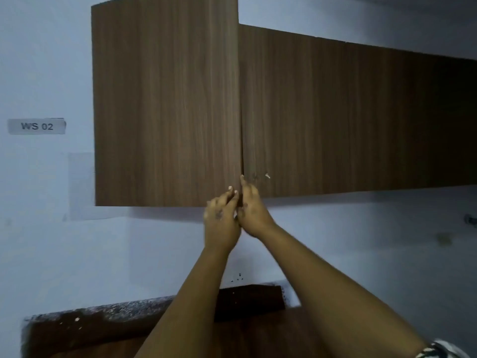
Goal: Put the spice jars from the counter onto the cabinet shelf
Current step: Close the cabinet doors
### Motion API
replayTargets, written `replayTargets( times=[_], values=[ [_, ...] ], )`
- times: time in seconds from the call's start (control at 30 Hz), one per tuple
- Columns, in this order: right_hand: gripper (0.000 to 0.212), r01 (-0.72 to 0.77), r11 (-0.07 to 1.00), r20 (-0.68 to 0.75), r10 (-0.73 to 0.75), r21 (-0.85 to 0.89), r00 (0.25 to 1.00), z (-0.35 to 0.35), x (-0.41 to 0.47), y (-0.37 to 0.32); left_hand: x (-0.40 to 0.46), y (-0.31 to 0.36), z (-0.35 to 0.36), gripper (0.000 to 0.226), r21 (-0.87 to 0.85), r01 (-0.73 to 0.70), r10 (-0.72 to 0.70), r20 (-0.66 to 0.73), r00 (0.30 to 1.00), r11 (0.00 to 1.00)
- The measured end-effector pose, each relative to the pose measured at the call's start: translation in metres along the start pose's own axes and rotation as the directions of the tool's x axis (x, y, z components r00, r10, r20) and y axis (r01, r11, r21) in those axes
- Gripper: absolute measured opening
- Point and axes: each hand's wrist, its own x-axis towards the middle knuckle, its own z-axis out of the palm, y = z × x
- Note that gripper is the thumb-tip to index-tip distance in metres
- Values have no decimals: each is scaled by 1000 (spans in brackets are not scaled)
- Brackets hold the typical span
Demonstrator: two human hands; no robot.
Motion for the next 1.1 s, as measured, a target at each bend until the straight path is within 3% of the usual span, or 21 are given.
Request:
replayTargets(
  times=[0.07,0.2,0.3,0.47,0.87,1.1],
  values=[
    [76,21,1000,3,-21,-16,1000,8,14,21,7,-10,19,48,149,4,-2,-11,1000,989],
    [72,24,996,34,-21,-89,999,25,42,56,21,-27,48,48,286,-44,35,34,999,957],
    [70,48,959,-17,-55,-280,998,36,60,81,30,-41,71,49,354,-72,37,104,994,933],
    [75,68,797,-50,-122,-600,991,55,91,125,36,-76,114,54,337,-117,82,116,990,934],
    [78,118,765,-137,-261,-633,955,74,138,203,57,-123,182,65,405,-152,164,6,986,902],
    [68,119,704,-197,-351,-700,915,75,146,225,65,-134,193,66,430,-163,197,-33,980,888]
  ],
)
